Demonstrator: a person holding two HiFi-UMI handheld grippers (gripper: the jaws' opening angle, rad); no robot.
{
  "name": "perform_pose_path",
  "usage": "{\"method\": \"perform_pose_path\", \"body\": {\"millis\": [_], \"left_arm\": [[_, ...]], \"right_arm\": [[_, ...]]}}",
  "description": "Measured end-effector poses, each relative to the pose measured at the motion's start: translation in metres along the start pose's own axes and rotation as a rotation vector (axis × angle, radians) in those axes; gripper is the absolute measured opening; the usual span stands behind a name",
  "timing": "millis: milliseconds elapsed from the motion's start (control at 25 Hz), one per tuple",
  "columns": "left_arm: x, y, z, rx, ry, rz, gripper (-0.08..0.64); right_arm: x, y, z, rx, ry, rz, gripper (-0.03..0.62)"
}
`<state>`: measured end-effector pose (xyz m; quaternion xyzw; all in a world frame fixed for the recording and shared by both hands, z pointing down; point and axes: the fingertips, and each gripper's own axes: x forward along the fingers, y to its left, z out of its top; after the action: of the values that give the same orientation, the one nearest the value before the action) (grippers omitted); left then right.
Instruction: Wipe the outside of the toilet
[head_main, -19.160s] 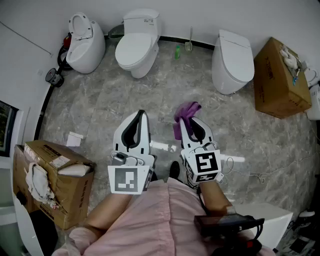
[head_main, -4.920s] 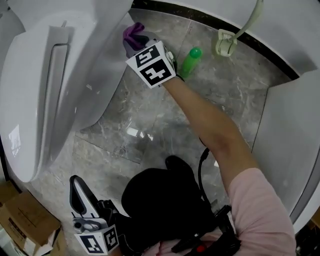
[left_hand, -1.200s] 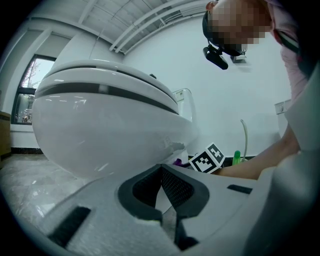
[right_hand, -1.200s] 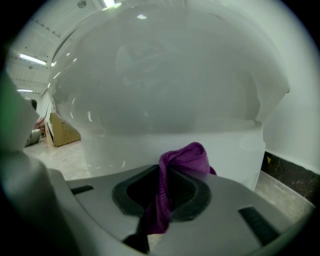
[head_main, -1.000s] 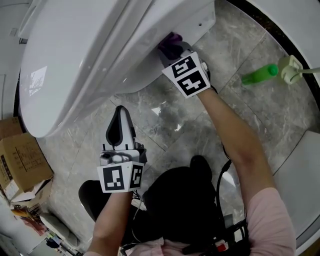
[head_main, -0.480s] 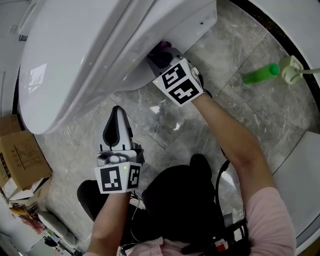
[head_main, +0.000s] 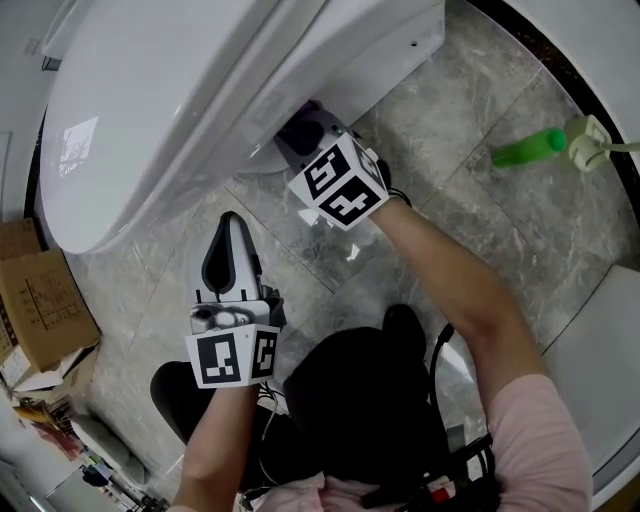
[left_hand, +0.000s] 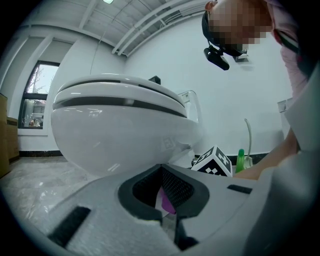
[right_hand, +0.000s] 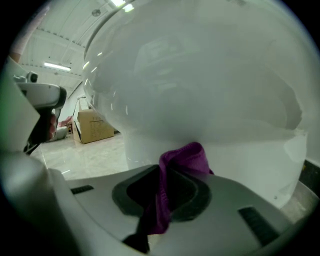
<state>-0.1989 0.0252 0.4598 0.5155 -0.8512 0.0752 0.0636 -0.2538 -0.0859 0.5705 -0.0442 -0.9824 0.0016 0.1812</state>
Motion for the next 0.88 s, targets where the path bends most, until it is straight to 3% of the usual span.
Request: {"method": "perform_pose_path", "body": {"millis": [600,880], "left_arm": [[-0.034,0.040,-0.007,0.009,0.016,0.070,0.008],[-0.049,0.059,-0.005,0.024,0.015,0.094,0.008]], "right_arm": [[0.040,0.079,-0.008,-0.039,0.049,0.142,0.056],[0.048,0.154,0.008,-0.078,0.003,0.335,0.057]]}}
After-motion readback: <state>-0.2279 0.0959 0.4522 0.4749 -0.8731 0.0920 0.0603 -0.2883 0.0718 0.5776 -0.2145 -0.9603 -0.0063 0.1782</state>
